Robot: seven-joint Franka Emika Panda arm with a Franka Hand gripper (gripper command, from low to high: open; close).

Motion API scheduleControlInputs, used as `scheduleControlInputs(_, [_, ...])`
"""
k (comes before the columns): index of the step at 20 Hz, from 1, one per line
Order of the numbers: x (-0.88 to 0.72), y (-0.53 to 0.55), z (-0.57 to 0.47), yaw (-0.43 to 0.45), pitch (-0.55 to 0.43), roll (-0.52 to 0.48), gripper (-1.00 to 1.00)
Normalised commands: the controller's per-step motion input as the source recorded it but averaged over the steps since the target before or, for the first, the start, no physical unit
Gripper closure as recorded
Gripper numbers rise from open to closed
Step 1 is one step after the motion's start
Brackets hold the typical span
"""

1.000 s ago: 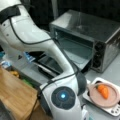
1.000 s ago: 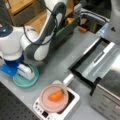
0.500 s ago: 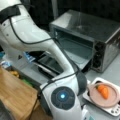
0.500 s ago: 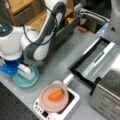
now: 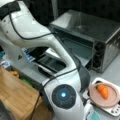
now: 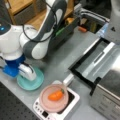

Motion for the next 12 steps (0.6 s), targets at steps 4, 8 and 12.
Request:
scheduleControlInputs(4, [0.07,-0.14,0.12,0.002,0.065,0.358,1.00])
scheduleControlInputs(8, [0.06,-0.16,0.17,0.022,0.067,0.341,1.00])
scheduleControlInputs(12, [0.05,-0.16,0.17,0.040,0.058,0.357,1.00])
